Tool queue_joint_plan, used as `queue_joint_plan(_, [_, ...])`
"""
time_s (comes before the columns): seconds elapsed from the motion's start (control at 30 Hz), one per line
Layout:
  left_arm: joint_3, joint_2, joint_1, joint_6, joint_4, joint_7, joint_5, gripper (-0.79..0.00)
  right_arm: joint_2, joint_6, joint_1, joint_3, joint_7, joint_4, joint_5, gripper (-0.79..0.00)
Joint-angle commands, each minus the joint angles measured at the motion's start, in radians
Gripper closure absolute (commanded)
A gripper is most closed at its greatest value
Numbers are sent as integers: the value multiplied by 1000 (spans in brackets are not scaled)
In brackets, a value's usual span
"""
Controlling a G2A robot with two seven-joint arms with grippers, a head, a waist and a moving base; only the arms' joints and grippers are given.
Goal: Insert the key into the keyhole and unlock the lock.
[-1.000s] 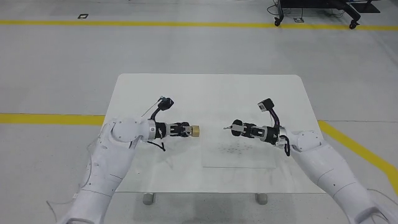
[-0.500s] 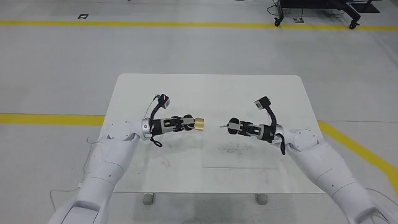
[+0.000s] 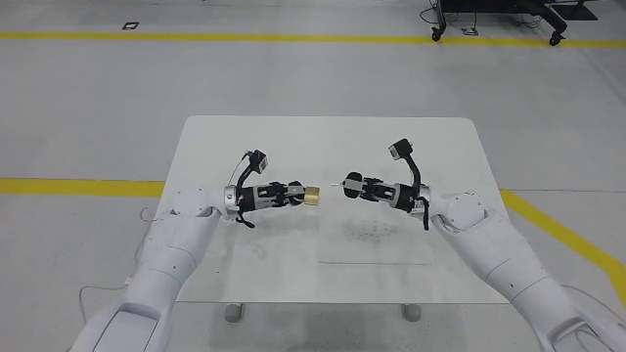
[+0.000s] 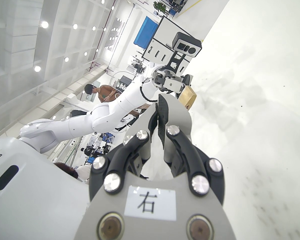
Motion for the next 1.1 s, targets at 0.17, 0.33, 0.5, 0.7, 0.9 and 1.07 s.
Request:
queue_joint_plan(0.17, [6, -25, 11, 132, 45, 13, -182, 0, -25, -83, -32, -29, -19, -54, 84, 0])
queue_joint_plan(0.33, [37, -59, -13, 163, 96, -3, -287, 0, -55, -174, -17, -78, -2, -43, 87, 0])
queue_joint_plan(0.5, [39, -85, -28, 177, 140, -88, -415, 0, -83, -252, -7, -111, -23, -2, 81, 0])
queue_joint_plan(0.7, [42, -100, -50, 180, 192, -171, -468, 0, -104, -312, 1, -121, -64, 42, 50, 0])
queue_joint_plan(0.9, [50, -111, -51, 179, 198, -223, -484, 0, -116, -326, 4, -116, -87, 51, 33, 0])
queue_joint_plan(1.07, [44, -109, -41, 190, 176, -233, -484, 0, -126, -326, 4, -108, -104, 61, 32, 0])
